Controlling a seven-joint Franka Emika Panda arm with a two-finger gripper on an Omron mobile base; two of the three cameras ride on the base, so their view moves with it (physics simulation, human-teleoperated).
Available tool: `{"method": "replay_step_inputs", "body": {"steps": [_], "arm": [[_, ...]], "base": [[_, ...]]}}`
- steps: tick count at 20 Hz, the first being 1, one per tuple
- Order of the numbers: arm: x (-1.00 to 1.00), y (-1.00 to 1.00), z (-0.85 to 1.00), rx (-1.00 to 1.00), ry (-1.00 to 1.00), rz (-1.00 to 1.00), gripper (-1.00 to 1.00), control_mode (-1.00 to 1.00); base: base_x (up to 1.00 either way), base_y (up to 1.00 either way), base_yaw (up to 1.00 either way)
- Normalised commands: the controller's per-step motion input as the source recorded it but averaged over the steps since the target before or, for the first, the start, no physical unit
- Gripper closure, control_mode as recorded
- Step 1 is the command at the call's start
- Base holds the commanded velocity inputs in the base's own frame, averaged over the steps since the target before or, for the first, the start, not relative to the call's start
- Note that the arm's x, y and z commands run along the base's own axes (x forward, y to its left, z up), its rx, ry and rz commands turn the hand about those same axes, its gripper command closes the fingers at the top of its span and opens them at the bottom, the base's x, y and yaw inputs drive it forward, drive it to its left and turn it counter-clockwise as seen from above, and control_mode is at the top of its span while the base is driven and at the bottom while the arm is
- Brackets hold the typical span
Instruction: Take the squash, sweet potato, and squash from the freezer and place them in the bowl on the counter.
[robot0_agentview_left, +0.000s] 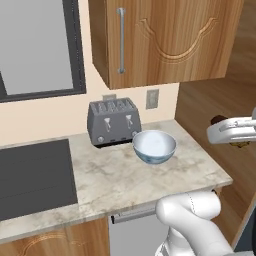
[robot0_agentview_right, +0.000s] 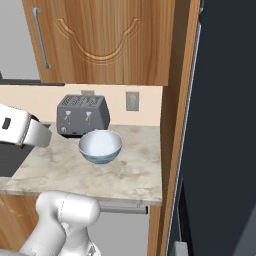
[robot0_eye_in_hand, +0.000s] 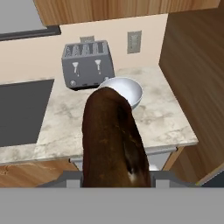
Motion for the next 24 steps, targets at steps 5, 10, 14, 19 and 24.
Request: {"method": "replay_step_inputs", "body": {"steps": [5, 10, 14, 19, 24], "arm": [[0.00, 0.00, 0.00, 0.00, 0.00, 0.00, 1.00, 1.00], [0.00, 0.00, 0.00, 0.00, 0.00, 0.00, 1.00, 1.00], [0.19, -0.01, -0.03, 0.00, 0.00, 0.00, 1.00, -1.00], [0.55, 0.00, -0.43, 0.00, 0.01, 0.00, 1.00, -1.00], [0.49, 0.00, -0.69, 0.00, 0.03, 0.00, 1.00, -1.00]], "base": [[0.38, -0.18, 0.00], [0.02, 0.01, 0.00], [0.13, 0.00, 0.00], [0.00, 0.00, 0.00], [0.00, 0.00, 0.00]]}}
